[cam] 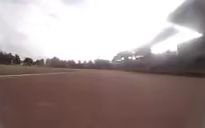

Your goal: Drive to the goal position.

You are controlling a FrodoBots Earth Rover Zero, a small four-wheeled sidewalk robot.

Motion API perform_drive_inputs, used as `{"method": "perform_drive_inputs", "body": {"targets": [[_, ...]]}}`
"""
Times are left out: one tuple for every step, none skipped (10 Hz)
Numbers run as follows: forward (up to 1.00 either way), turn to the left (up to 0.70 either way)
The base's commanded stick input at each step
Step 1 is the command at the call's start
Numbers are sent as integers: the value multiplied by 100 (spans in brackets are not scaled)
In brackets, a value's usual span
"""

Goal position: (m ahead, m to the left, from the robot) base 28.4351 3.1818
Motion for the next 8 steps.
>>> {"method": "perform_drive_inputs", "body": {"targets": [[70, -35], [70, -35], [70, -35], [70, -35], [70, -35], [70, -27], [70, 0], [70, 0]]}}
